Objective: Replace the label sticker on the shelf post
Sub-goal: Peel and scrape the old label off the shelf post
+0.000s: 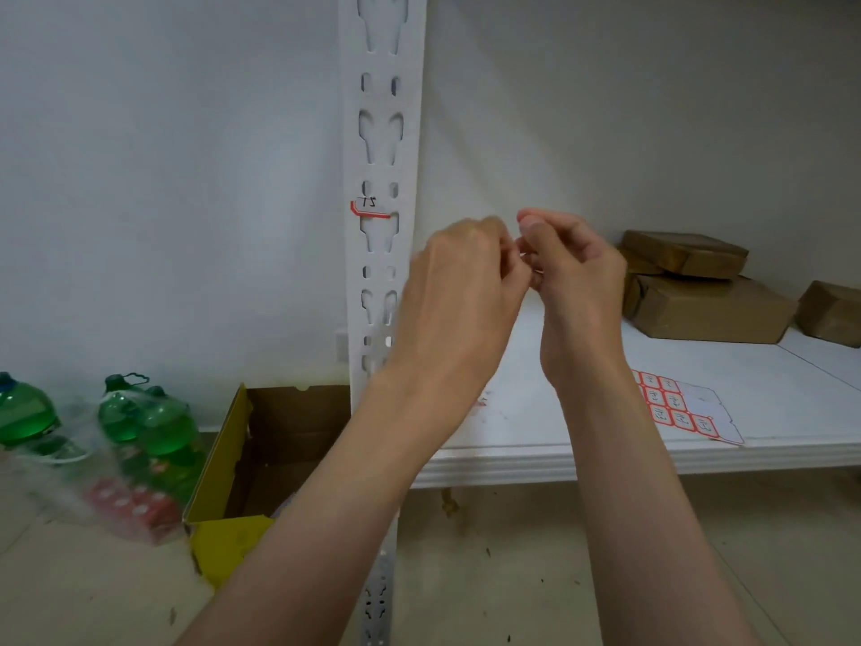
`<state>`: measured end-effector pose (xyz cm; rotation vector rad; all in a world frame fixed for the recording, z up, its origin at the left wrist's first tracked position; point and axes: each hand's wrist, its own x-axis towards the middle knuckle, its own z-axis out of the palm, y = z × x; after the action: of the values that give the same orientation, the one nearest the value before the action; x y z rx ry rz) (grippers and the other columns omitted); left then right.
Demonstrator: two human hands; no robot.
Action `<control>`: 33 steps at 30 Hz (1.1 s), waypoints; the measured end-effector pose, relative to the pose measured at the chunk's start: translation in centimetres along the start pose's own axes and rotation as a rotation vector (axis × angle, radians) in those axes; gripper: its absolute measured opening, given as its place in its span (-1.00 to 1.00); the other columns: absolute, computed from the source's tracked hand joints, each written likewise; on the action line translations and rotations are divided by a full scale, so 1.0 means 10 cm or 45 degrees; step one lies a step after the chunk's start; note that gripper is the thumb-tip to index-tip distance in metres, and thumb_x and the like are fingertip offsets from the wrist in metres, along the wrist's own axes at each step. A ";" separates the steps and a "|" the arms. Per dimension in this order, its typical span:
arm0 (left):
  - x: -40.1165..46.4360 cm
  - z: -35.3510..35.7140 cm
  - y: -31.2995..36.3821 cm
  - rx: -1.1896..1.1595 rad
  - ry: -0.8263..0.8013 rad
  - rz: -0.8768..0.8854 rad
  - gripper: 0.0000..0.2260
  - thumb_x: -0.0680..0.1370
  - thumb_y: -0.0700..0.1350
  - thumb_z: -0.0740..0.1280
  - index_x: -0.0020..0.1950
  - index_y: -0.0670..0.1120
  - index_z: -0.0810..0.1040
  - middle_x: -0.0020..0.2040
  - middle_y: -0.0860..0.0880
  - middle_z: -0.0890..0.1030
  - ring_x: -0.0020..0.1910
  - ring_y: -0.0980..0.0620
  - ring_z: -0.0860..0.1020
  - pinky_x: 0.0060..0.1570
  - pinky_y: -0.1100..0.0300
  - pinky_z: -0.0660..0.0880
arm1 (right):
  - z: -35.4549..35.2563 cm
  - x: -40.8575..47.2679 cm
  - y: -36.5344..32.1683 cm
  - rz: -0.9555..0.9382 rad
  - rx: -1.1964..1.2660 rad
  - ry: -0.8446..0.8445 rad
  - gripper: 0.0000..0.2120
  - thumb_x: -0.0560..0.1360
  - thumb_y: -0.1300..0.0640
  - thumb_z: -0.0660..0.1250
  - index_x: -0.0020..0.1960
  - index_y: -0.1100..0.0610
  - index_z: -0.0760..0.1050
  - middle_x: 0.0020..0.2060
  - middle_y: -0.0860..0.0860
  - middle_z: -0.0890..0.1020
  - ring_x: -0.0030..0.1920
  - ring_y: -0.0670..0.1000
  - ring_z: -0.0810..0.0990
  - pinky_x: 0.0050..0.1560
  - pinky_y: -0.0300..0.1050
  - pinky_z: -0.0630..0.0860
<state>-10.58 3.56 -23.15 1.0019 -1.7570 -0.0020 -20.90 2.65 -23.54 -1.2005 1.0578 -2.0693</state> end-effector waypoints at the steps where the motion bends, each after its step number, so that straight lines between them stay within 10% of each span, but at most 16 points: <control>1: 0.04 -0.14 0.04 -0.079 0.073 0.035 -0.88 0.57 -0.09 0.37 -0.11 -0.06 0.67 -0.23 0.05 0.64 -0.26 0.10 0.59 -0.17 0.12 0.57 | 0.04 -0.01 -0.04 -0.019 0.030 -0.006 -0.90 0.55 0.28 0.39 -0.08 0.13 0.66 -0.25 0.01 0.67 -0.21 -0.04 0.61 -0.16 -0.22 0.55; 8: 0.28 -1.03 -0.31 -0.303 0.462 0.026 -0.84 0.55 0.05 0.41 -0.12 -0.01 0.57 -0.23 0.14 0.60 -0.22 0.18 0.60 -0.15 0.27 0.59 | 0.44 -0.21 -0.21 -0.229 -0.094 -0.142 -0.90 0.52 0.18 0.46 -0.09 0.11 0.54 -0.16 0.03 0.65 -0.13 -0.02 0.63 -0.02 -0.12 0.65; 14: 0.27 -1.04 -0.83 -0.484 0.240 -0.168 -0.84 0.60 -0.12 0.34 0.17 -0.02 0.61 -0.02 0.00 0.66 -0.20 0.07 0.66 -0.31 0.21 0.61 | 0.73 -0.34 -0.13 -0.195 -0.194 -0.305 -0.60 0.54 0.10 0.46 0.31 0.00 0.39 0.20 -0.11 0.60 0.15 -0.15 0.62 0.10 -0.34 0.58; 33: 0.20 -0.80 -0.92 -0.564 -0.201 -0.264 -0.58 0.65 -0.30 0.04 0.25 -0.03 0.63 -0.23 0.14 0.63 -0.40 0.05 0.52 -0.43 0.19 0.51 | 1.02 -0.35 0.02 -0.224 -0.331 -0.317 -0.79 0.52 0.08 0.39 -0.09 -0.15 0.37 -0.33 -0.45 0.52 -0.19 -0.42 0.55 -0.24 -0.49 0.49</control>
<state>1.17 -0.04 -22.21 0.8655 -1.6827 -0.5905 -10.27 1.43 -22.31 -1.6859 1.1610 -1.8834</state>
